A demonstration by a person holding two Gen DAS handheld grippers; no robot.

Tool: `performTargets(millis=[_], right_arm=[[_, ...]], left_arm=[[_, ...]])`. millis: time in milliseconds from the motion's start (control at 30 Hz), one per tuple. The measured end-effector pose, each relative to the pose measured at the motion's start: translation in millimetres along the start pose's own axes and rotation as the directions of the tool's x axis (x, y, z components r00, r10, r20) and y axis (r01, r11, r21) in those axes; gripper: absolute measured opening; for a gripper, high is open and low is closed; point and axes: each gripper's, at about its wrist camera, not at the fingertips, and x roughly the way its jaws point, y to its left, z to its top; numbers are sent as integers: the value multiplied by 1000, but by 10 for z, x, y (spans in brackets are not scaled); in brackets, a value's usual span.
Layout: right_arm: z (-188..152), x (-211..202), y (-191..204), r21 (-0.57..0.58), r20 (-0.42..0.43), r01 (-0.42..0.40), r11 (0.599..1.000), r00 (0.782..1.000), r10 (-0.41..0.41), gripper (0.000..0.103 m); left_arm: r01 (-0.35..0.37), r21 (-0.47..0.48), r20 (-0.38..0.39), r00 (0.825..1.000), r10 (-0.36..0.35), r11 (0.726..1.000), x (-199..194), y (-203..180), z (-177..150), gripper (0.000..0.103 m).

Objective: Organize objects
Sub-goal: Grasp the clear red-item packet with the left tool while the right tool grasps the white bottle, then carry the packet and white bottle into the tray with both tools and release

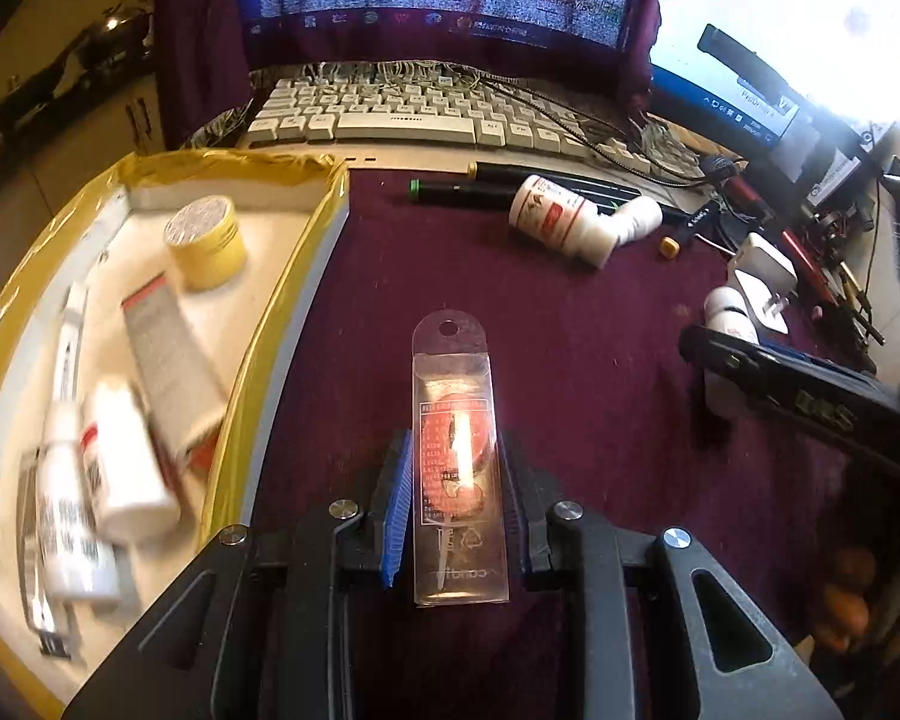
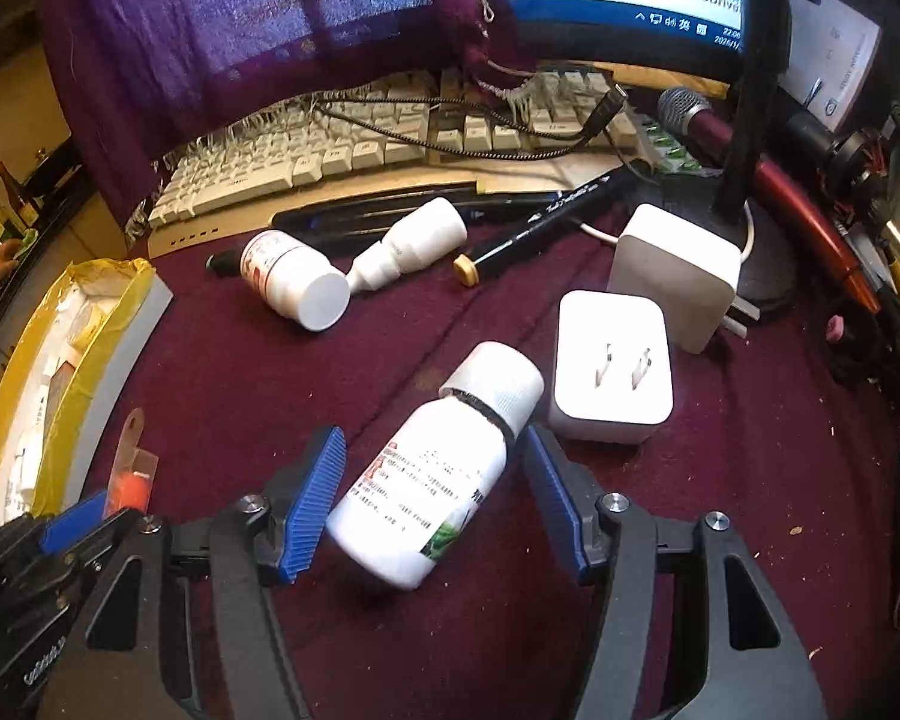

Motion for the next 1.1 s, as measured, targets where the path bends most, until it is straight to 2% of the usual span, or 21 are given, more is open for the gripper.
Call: performTargets(millis=[167, 267, 367, 433, 500, 567, 700, 900, 1100], right_arm=[[-64, -110, -44, 19, -21, -60, 998, 998, 61, 56], [-15, -192, -53, 49, -10, -61, 997, 998, 61, 62], [43, -132, -55, 61, -18, -42, 997, 999, 43, 62], [33, -49, -75, 78, -38, -63, 995, 997, 66, 62], [12, -55, -55, 63, -20, -15, 998, 1000, 17, 59], [9, -68, -77, 73, -26, -37, 997, 999, 39, 41], [-29, -140, -69, 65, -11, -33, 997, 999, 34, 34], [-103, -331, 201, -19, 25, -131, 991, 991, 131, 34], [-185, -475, 585, -98, 26, -287, 953, 957, 291, 34]], left_arm=[[38, -23, 44, 998, -37, 999, -162, 48, -89, 24], [33, -37, 59, 998, -31, 999, -246, 97, -124, 24], [38, -50, 59, 998, -35, 998, -267, 143, -131, 24], [40, -61, 65, 997, -36, 997, -281, 155, -140, 24], [43, -66, 68, 997, -38, 997, -301, 158, -158, 24], [66, -80, 75, 995, -60, 995, -358, 178, -180, 24], [87, -112, 93, 993, -77, 990, -475, 270, -195, 24], [101, -155, 119, 989, -83, 983, -635, 428, -201, 24], [118, -177, 134, 986, -95, 977, -698, 550, -206, 24]])
